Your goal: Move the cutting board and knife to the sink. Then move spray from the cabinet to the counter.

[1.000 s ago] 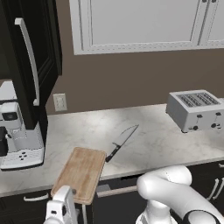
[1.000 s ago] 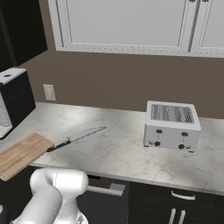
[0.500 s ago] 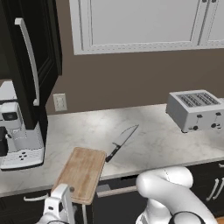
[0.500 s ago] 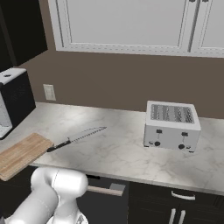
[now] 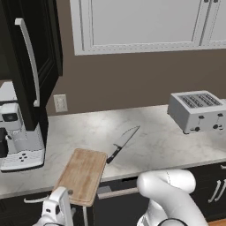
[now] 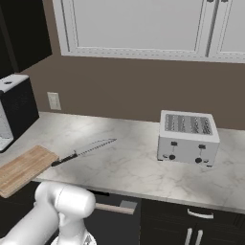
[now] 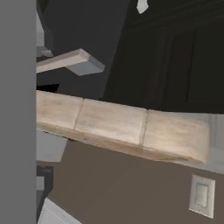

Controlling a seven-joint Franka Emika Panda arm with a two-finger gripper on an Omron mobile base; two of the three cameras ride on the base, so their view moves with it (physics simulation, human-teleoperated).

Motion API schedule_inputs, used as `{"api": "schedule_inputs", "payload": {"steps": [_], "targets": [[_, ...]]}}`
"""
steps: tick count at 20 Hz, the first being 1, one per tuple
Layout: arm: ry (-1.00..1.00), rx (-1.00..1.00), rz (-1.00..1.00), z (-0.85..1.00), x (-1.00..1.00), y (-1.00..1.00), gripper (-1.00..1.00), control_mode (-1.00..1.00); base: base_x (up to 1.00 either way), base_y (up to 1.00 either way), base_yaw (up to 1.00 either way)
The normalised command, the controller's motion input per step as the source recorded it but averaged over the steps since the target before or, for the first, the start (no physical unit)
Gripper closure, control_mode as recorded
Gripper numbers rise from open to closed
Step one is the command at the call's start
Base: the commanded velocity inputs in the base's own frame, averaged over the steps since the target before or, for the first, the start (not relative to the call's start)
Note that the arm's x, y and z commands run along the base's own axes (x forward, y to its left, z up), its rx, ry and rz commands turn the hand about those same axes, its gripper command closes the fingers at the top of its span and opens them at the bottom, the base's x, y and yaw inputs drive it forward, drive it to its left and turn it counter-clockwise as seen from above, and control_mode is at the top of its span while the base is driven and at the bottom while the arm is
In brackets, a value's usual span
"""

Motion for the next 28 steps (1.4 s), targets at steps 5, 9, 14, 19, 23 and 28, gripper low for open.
{"api": "schedule_inputs", "payload": {"steps": [5, 9, 14, 19, 23, 28], "targets": [[-0.08, -0.01, -0.04, -0.16, 0.06, 0.12, -1.0, -1.0, 0.0, 0.0, 0.0], [-0.08, 0.0, -0.04, -0.12, 0.08, 0.08, -1.0, -1.0, 0.0, 0.0, 0.0], [-0.08, 0.0, -0.03, -0.07, 0.05, 0.02, -1.0, -1.0, 0.0, 0.0, 0.0], [-0.07, 0.0, -0.05, -0.01, 0.01, 0.0, -1.0, -1.0, 0.0, 0.0, 0.0], [-0.05, 0.0, -0.04, 0.0, 0.0, 0.0, -1.0, -1.0, 0.0, 0.0, 0.0], [-0.01, 0.0, -0.02, 0.0, 0.05, -0.05, -1.0, -1.0, 0.0, 0.0, 0.0]]}}
